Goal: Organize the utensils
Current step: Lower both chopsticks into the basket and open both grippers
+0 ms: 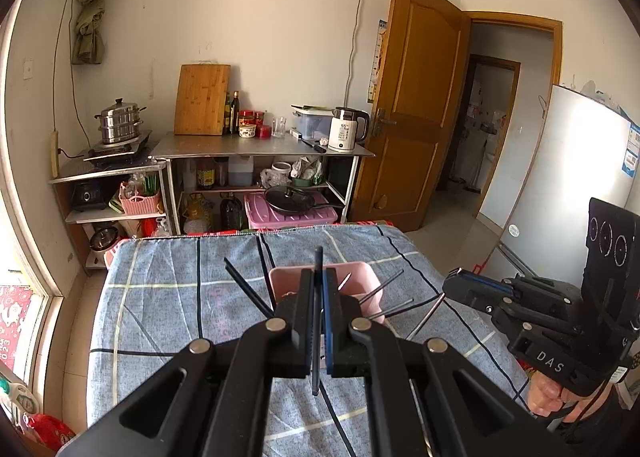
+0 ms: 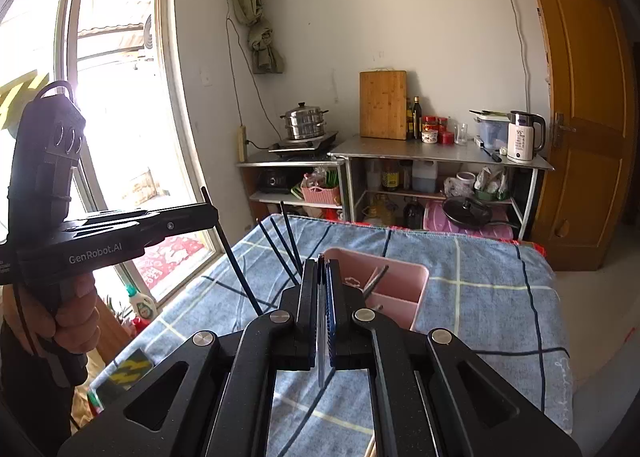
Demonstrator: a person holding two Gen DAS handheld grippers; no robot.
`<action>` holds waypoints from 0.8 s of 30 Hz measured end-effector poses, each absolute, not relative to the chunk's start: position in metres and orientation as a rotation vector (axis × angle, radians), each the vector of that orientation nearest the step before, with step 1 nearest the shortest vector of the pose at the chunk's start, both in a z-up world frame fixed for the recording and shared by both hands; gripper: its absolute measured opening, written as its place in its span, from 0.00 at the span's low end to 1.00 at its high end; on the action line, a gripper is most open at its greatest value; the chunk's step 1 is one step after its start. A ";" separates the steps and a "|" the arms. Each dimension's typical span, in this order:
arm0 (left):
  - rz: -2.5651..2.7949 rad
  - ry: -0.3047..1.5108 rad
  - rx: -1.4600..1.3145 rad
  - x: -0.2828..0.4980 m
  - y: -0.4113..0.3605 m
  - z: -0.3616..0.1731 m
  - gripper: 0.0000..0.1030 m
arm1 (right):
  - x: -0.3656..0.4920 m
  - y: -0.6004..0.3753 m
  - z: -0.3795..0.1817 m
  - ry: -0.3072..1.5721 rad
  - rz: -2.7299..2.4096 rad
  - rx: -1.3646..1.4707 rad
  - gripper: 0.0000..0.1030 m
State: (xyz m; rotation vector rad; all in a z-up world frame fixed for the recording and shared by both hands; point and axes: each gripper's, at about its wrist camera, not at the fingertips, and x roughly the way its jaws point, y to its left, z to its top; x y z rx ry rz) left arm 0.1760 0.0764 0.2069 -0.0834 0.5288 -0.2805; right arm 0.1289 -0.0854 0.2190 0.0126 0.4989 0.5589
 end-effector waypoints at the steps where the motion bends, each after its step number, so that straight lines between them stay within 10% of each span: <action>1: -0.279 0.522 -0.083 0.178 0.077 0.211 0.04 | 0.132 -0.085 0.222 0.492 0.559 0.017 0.03; 24: -0.271 0.468 -0.085 0.232 0.081 0.231 0.04 | 0.201 -0.074 0.224 0.474 0.510 0.076 0.03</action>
